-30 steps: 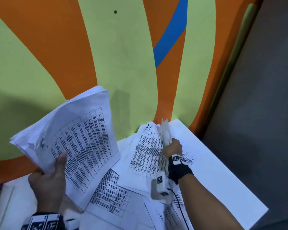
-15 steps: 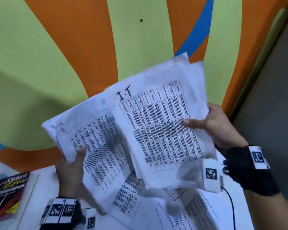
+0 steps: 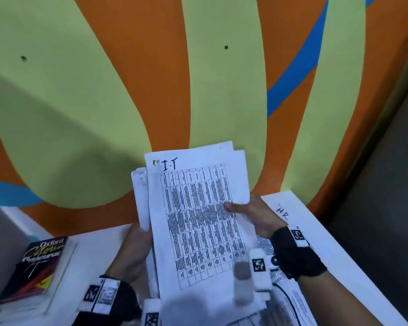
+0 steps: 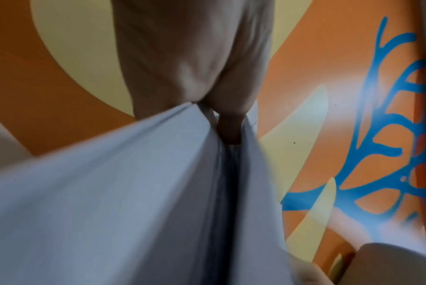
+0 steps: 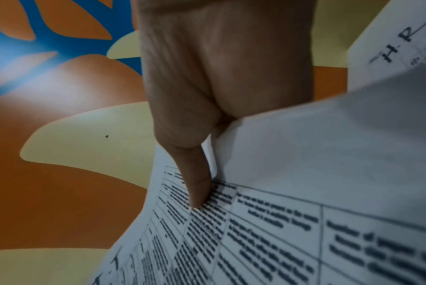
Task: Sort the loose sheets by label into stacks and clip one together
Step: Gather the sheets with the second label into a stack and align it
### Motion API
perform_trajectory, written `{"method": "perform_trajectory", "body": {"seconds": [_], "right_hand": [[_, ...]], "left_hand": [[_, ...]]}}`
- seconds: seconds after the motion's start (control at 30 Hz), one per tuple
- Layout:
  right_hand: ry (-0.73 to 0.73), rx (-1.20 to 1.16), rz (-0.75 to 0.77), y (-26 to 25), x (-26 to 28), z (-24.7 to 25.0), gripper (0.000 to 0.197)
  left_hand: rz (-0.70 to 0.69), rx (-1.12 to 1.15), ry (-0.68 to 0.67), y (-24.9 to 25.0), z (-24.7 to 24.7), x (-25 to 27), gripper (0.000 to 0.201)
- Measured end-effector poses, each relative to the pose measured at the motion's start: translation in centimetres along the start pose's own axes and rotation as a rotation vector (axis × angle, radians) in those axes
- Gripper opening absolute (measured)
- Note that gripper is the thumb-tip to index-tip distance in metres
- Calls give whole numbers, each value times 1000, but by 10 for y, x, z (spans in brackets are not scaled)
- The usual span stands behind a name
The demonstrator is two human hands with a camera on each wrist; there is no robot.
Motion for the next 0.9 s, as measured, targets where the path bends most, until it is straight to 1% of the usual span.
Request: {"method": "perform_trajectory", "body": {"seconds": [0.07, 0.13, 0.17, 0.2, 0.23, 0.27, 0.33, 0.37, 0.43, 0.47, 0.5, 0.53, 0.57, 0.6, 0.63, 0.67, 0.7, 0.73, 0.77, 0.8, 0.87, 0.9], "right_hand": [[55, -28, 22, 3, 0, -4, 45], [145, -54, 60, 4, 0, -6, 46], [182, -49, 84, 3, 0, -7, 46], [207, -42, 112, 1, 1, -8, 44], [220, -30, 142, -3, 2, -9, 42], [225, -11, 176, -6, 3, -11, 40], [215, 51, 251, -19, 7, -13, 37], [197, 91, 290, -26, 8, -15, 37], [158, 177, 362, -37, 11, -16, 27], [157, 204, 395, -43, 14, -18, 22], [177, 231, 433, -45, 16, -20, 28], [207, 271, 471, -46, 18, -23, 39], [227, 293, 497, -45, 21, -26, 42], [211, 297, 525, -44, 24, -29, 34], [175, 277, 535, -42, 26, -32, 24], [139, 251, 515, -39, 27, -35, 37], [96, 223, 496, -36, 27, -35, 56], [66, 181, 471, -34, 28, -34, 69], [55, 144, 458, -32, 26, -32, 74], [51, 122, 454, -30, 26, -29, 73], [63, 125, 436, -26, 25, -26, 64], [76, 147, 434, -24, 23, -25, 56]], "left_hand": [[88, 80, -16, -4, 3, -1, 50], [151, 194, -41, -8, 5, -1, 63], [154, 224, -67, -8, 4, 0, 70], [111, 202, -76, -8, 4, -1, 76], [43, 110, -49, -6, 2, -1, 78], [-40, 5, -4, -5, 3, -3, 73], [-169, -112, 73, 1, 6, -5, 53], [-209, -149, 107, 3, 7, -4, 51], [-229, -202, 171, 6, 9, -5, 67], [-245, -203, 195, 6, 10, -5, 68], [-260, -174, 202, 4, 11, -8, 66], [-267, -136, 202, 3, 9, -9, 62], [-268, -106, 203, 3, 6, -9, 57], [-271, -96, 199, 6, 2, -7, 47], [-291, -94, 181, 9, -3, -4, 33], [-299, -88, 166, 11, -6, -1, 25], [-306, -88, 146, 10, -8, 0, 24], [-314, -89, 140, 10, -8, 1, 29], [-323, -91, 135, 8, -8, 2, 36], [-319, -93, 144, 7, -7, 2, 41], [-301, -91, 162, 8, -7, 2, 33], [-296, -80, 169, 8, -7, 0, 29]]}}
Point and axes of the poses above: each hand's wrist, its own x-axis away from the middle knuckle, its own z-axis out of the back of the hand, y = z × x, the point moved 1 cm from there along -x, towards the middle knuckle, and after that the axes turned 6 degrees about z, right-handed, at the moved point
